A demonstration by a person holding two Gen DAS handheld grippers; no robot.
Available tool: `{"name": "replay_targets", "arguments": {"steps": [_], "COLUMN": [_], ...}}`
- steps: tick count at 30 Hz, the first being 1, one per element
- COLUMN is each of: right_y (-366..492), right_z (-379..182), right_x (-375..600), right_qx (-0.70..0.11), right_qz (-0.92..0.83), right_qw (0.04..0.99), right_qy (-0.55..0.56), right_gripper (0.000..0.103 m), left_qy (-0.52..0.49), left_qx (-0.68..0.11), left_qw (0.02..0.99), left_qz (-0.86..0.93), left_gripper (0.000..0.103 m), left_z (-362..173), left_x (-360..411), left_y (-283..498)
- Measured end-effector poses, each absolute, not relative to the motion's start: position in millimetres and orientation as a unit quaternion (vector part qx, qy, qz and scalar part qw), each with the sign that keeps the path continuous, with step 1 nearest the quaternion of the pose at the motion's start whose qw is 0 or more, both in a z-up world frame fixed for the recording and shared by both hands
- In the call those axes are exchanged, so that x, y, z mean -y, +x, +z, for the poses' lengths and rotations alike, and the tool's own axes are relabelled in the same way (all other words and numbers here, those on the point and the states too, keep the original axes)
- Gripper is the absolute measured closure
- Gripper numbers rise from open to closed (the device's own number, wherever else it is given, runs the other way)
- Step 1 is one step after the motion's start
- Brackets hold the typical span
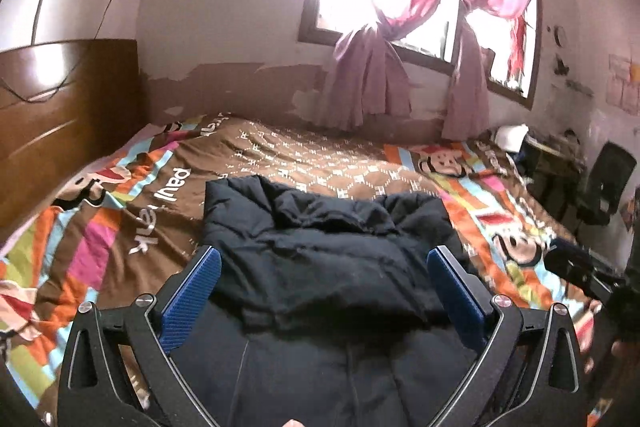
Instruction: Fold large clothes
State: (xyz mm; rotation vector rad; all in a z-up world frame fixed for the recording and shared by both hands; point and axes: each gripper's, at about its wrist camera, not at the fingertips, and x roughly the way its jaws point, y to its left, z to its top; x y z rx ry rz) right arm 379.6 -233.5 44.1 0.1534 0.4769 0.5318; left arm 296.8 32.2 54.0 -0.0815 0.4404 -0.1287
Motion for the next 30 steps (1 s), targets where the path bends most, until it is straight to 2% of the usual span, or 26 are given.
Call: {"name": "replay_targets", "arguments": {"steps": [14, 30], "right_y": [298.9, 267.4], "right_z": [27.6, -98.3], "right_x": [215.2, 213.2], "right_qx": [-0.285, -0.466], "right_qz": [0.273, 0.291], "right_qw": [0.918, 0.828], "right_qy": [-0.038, -0.117], "right_gripper": [0.000, 0.000], "left_qy": [0.053, 0.104], "left_qx": [-0.292, -0.385], "left_qw": [0.949, 0.903], "left_qz": [-0.107, -0.159], "left_gripper": [0.002, 0.002], "left_z": [4.5, -104.6], "left_x": [-4.1, -14.8], "left_y": [222.8, 186.7]}}
